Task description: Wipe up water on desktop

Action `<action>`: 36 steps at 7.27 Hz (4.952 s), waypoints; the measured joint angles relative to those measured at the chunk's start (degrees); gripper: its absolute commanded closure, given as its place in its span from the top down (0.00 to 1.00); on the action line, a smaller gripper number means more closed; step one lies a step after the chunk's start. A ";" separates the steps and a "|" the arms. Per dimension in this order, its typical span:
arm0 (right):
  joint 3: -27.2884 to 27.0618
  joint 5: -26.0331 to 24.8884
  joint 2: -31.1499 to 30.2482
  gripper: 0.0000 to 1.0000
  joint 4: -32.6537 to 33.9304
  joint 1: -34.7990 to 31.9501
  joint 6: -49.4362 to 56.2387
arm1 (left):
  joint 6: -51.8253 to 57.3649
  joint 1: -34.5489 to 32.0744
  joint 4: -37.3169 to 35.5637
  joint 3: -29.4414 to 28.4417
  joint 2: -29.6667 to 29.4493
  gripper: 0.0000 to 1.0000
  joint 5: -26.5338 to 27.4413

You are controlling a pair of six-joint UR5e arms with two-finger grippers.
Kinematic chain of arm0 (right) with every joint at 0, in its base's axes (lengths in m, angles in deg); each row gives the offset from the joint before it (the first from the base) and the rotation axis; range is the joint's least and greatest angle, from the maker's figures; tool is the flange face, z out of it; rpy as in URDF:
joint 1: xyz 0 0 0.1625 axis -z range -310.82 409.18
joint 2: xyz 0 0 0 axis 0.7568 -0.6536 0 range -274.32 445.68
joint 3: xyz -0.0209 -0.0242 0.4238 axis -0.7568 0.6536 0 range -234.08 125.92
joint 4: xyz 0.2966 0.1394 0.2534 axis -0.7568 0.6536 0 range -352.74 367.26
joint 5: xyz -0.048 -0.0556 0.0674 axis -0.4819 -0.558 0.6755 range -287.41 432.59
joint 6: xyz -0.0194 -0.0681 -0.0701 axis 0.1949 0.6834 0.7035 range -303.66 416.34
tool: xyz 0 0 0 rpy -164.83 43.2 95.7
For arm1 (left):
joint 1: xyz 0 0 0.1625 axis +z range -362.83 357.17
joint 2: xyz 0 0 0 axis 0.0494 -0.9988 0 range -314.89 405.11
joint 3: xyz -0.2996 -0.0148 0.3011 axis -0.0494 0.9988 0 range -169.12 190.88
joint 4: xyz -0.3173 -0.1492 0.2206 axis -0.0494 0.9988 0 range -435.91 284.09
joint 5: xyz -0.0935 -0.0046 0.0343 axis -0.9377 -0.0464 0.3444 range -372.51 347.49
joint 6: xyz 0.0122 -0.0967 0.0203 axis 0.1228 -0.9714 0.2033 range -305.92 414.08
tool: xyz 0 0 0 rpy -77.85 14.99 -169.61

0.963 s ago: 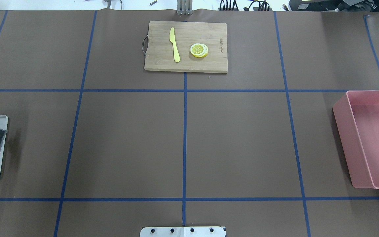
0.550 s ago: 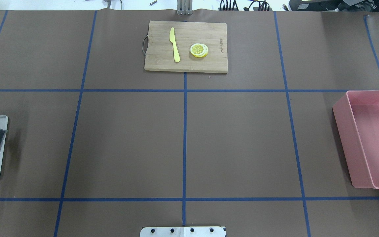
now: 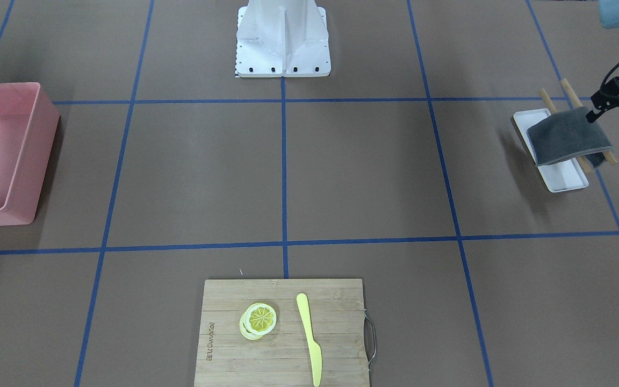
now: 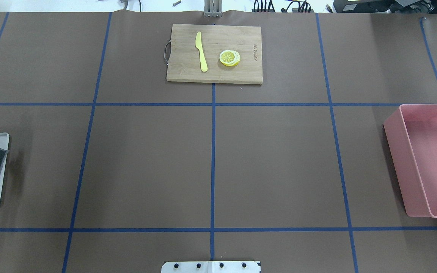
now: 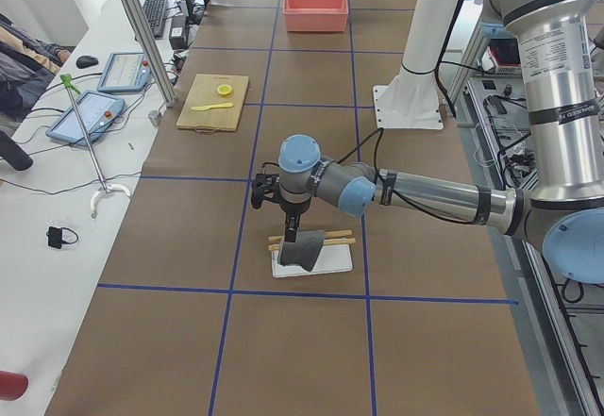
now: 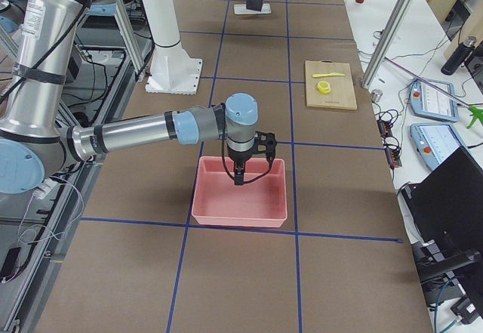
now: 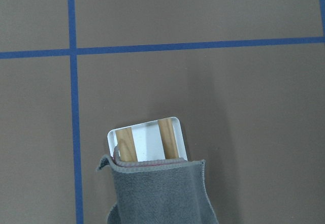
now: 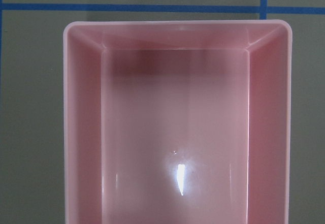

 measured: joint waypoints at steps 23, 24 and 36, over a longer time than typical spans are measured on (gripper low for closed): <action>0.24 -0.14 0.69 1.00 -0.19 1.32 -0.25 | -1.30 1.56 0.92 -5.71 -1.55 0.00 -2.49; 0.24 -0.13 0.69 1.00 -0.19 1.32 -0.23 | -1.32 1.56 0.85 -5.46 -1.54 0.00 -3.17; 0.17 1.09 8.39 1.00 -13.62 9.11 -9.62 | -50.22 12.76 -0.34 3.02 -28.24 0.00 -10.13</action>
